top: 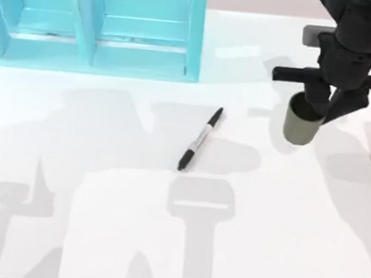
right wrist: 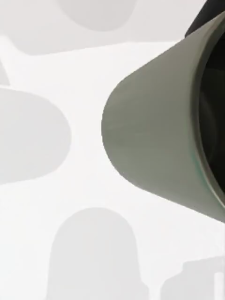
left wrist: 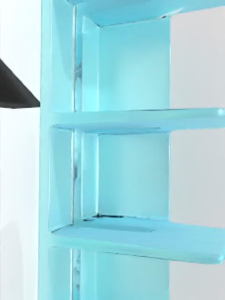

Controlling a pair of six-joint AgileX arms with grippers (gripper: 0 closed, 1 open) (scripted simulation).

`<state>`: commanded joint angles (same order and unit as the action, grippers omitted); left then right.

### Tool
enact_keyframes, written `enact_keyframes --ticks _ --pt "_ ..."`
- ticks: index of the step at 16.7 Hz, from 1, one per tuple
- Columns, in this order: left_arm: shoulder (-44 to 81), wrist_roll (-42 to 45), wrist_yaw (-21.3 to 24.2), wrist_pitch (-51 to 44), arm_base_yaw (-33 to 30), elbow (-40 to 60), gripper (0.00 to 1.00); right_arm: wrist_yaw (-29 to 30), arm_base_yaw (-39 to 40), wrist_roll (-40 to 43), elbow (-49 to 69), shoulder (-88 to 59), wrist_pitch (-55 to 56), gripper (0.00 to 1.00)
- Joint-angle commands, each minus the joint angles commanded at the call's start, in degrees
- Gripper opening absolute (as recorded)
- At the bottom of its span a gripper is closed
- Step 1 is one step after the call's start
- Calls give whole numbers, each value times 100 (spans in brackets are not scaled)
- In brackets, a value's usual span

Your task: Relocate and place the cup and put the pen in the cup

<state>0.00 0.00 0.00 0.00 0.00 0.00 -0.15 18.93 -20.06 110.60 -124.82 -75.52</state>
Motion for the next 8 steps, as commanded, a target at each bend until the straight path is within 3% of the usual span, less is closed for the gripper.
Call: enact_keyframes --ticks 8 --pt "0 0 0 0 0 0 100 -18 129 -148 -120 -164 283 0"
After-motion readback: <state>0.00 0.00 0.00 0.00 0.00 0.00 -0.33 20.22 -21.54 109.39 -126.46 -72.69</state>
